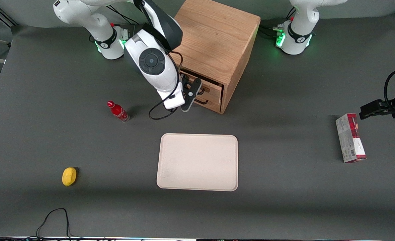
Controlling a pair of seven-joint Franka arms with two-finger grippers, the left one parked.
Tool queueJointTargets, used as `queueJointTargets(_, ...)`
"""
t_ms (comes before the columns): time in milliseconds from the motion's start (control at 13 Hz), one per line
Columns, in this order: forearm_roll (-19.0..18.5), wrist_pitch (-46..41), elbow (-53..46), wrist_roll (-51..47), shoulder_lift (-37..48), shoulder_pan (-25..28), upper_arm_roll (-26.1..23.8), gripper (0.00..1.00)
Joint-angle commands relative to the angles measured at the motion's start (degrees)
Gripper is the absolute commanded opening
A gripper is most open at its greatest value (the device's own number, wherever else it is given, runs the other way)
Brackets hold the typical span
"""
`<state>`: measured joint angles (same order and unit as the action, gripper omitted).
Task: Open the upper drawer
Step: 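Pull the upper drawer outward by its handle with the right gripper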
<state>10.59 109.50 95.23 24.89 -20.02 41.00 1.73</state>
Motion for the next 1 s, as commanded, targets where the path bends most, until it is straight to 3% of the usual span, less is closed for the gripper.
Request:
queueJointTargets(0,-1.6,0.5,-1.3,-1.0,-0.7,-0.2,1.1,1.0)
queueJointTargets(923,-2.2,0.5,-9.2,-0.3,-6.0,-5.1,2.0,1.0)
